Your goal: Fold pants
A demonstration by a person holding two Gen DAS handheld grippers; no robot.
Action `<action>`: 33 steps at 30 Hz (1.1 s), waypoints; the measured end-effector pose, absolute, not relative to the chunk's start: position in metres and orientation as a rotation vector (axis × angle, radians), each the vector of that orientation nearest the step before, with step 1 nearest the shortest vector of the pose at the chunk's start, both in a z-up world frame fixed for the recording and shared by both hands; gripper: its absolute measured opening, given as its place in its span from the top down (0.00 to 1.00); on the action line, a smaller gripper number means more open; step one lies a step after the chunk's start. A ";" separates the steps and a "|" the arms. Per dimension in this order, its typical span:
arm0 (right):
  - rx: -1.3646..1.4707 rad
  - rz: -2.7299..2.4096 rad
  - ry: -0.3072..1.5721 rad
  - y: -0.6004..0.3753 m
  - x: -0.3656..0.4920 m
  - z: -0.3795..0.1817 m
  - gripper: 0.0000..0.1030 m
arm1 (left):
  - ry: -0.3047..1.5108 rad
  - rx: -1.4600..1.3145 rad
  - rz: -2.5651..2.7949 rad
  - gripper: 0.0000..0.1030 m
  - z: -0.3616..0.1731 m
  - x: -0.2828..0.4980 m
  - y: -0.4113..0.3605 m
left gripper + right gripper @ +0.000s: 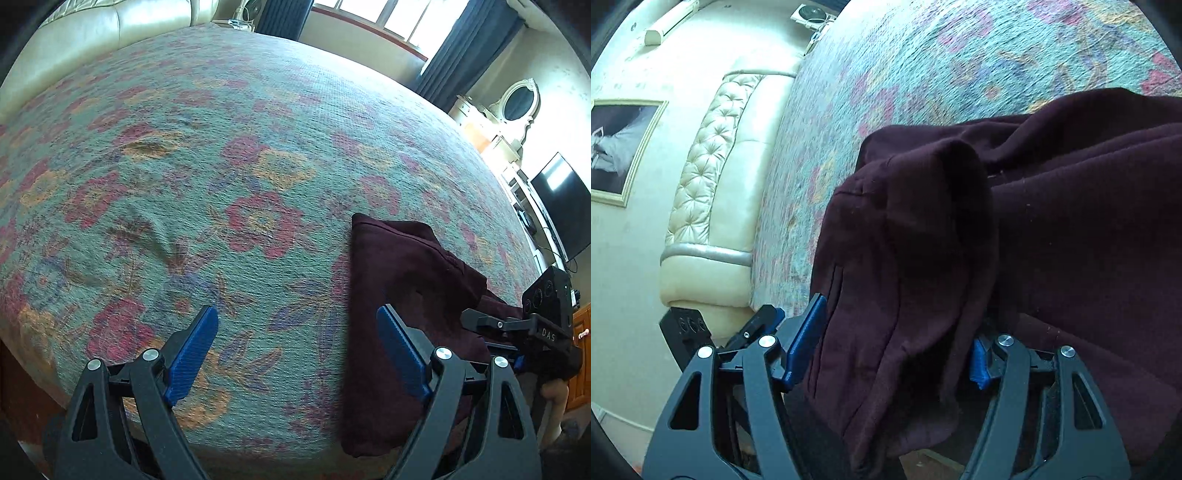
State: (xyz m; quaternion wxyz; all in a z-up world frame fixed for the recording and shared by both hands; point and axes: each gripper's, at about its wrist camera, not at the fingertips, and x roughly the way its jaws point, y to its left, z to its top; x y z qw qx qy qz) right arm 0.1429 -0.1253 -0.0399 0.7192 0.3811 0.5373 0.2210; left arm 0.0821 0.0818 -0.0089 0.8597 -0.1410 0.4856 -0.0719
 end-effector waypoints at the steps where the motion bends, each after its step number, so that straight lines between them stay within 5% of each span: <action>1: 0.831 0.481 1.187 -0.123 0.142 -0.039 0.40 | 1.020 -0.297 -0.149 0.16 -0.009 0.082 0.082; 4: 0.729 0.425 1.204 -0.109 0.143 -0.035 0.66 | 1.033 -0.307 -0.151 0.16 -0.012 0.082 0.084; 12: 0.806 0.406 1.148 -0.103 0.134 -0.021 0.84 | 1.046 -0.315 -0.150 0.16 -0.016 0.083 0.085; 26: 0.790 0.465 0.916 -0.142 0.123 0.089 0.92 | 1.069 -0.338 -0.152 0.16 -0.023 0.083 0.085; 33: 0.773 0.414 0.894 -0.212 0.102 0.097 0.93 | 1.080 -0.333 -0.163 0.16 -0.026 0.080 0.080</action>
